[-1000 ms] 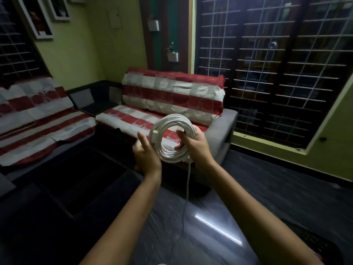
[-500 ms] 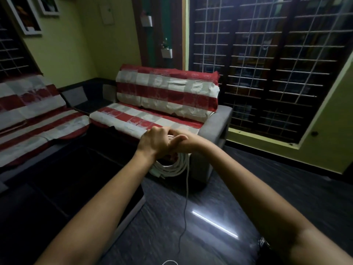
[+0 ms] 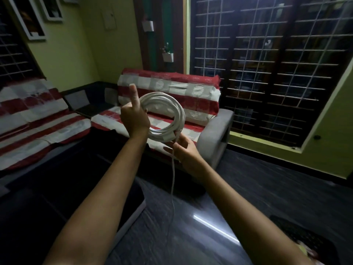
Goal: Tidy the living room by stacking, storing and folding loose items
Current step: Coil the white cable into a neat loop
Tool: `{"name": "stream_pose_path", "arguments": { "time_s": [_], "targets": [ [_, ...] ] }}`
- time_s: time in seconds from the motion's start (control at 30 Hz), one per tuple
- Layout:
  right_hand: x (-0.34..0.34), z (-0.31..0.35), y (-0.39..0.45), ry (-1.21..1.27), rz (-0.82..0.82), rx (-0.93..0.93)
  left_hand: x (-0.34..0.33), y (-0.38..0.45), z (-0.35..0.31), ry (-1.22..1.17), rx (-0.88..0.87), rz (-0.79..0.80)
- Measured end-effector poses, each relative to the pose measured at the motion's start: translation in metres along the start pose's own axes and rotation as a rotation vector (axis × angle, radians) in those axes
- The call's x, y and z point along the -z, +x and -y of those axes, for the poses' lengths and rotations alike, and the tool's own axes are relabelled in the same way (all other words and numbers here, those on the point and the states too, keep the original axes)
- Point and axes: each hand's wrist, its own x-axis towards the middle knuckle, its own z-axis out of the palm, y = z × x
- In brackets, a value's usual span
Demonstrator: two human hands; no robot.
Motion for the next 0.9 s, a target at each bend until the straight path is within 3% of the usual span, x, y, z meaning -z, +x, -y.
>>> {"name": "stream_pose_path", "arguments": {
  "time_s": [0.1,0.23,0.37,0.43,0.47,0.53,0.63,0.67,0.73,0.8,0.9],
  "targets": [
    [-0.028,-0.001,0.005,0.093,-0.168,0.080,-0.006,-0.021,0.007,-0.215,0.256,-0.058],
    [-0.044,0.002,0.010,0.186,-0.580,0.129,-0.012,-0.058,0.028,-0.444,0.510,-0.107],
    [-0.027,-0.008,0.014,-0.110,-0.638,0.132,-0.002,-0.069,0.057,-0.409,0.591,0.061],
    [-0.016,-0.005,0.017,-0.314,-0.578,0.150,0.009,-0.067,0.069,-0.180,0.466,0.165],
    [-0.010,0.000,0.020,-0.428,-0.518,0.148,0.015,-0.064,0.073,-0.051,0.315,0.173],
    [-0.001,0.014,0.025,-0.695,-0.324,0.087,0.027,-0.052,0.072,0.136,-0.123,0.212],
    [-0.003,0.028,0.031,-1.139,-0.005,0.044,0.027,-0.036,0.054,0.445,-0.632,0.485],
    [-0.005,0.028,0.034,-1.214,0.084,0.075,0.023,-0.034,0.053,0.544,-0.679,0.607],
    [-0.011,0.028,0.039,-1.293,0.211,0.075,0.018,-0.035,0.059,0.606,-0.595,0.779],
    [-0.010,0.031,0.044,-1.367,0.299,-0.035,0.016,-0.039,0.071,0.560,-0.475,0.777],
    [-0.003,0.035,0.044,-1.368,0.411,-0.120,0.012,-0.042,0.076,0.599,-0.453,0.745]
  ]
}}
